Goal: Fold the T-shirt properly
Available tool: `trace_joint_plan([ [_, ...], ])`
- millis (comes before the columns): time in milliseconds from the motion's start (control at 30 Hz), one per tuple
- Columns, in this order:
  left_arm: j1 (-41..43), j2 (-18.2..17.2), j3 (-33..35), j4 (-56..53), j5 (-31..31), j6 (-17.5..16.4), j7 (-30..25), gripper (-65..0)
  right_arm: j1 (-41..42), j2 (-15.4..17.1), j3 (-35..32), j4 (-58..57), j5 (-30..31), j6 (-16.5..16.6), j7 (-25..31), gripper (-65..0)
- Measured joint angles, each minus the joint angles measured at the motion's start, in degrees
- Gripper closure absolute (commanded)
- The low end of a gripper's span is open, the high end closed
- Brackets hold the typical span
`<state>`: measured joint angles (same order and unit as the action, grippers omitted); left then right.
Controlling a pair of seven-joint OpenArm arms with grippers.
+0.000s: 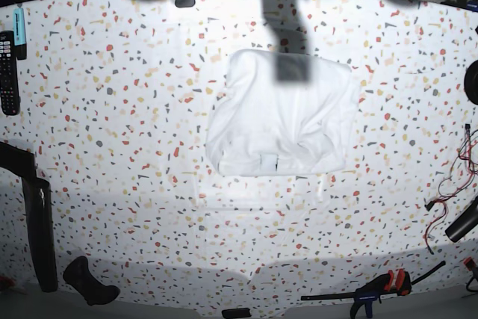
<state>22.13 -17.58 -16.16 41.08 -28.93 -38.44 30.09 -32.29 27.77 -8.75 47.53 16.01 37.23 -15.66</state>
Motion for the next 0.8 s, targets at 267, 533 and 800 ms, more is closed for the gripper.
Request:
trace_joint_plan([
  [267, 0.3, 7.0, 0.0, -2.1, 15.9, 7.4, -11.0, -43.6, 10.6, -5.4, -3.7, -19.0, -1.3, -5.2, 9.2, -32.9],
  [533, 0.1, 9.4, 0.0, -2.4, 19.0, 7.4, -13.1, -43.6, 17.0, -10.2, -3.7, -22.8, -7.0, -6.2, 5.2, -32.9],
  [800, 0.0, 9.9, 0.0, -4.4, 24.0, 16.0, -17.8, -43.6, 17.5, -13.2, -3.7, -23.1, -7.1, -10.1, 11.2, -32.9],
])
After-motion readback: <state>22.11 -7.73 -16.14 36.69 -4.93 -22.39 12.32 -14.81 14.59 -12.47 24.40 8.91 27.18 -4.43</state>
